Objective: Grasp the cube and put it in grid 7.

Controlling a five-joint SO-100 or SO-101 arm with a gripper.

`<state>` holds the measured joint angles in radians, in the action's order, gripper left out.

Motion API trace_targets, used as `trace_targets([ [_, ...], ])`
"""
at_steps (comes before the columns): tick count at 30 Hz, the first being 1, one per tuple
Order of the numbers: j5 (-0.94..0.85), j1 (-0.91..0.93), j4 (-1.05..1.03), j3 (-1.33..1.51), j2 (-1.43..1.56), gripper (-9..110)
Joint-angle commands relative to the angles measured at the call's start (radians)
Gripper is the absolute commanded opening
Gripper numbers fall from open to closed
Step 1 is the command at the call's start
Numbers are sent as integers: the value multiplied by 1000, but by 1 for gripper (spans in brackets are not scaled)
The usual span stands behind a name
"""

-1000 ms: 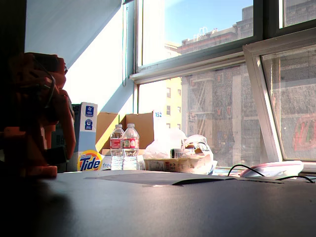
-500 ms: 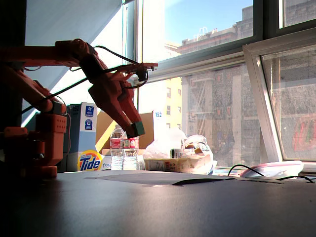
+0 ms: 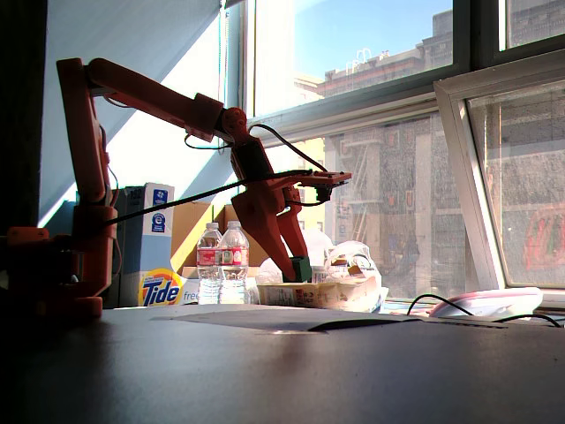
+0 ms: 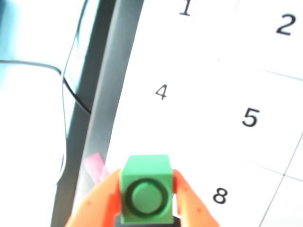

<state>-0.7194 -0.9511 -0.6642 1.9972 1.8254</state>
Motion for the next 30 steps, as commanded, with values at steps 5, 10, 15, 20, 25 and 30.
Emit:
trace_targets([
  [5, 120, -60, -89, -143, -89, 0],
  [10, 138, -103, -109, -146, -117, 0],
  [15, 141, -117, -87, -98, -130, 2],
  [20, 112, -97, -55, -61, -95, 6],
  [25, 60, -71, 31, 28, -31, 12],
  [30, 35, -49, 63, 69, 23, 14],
])
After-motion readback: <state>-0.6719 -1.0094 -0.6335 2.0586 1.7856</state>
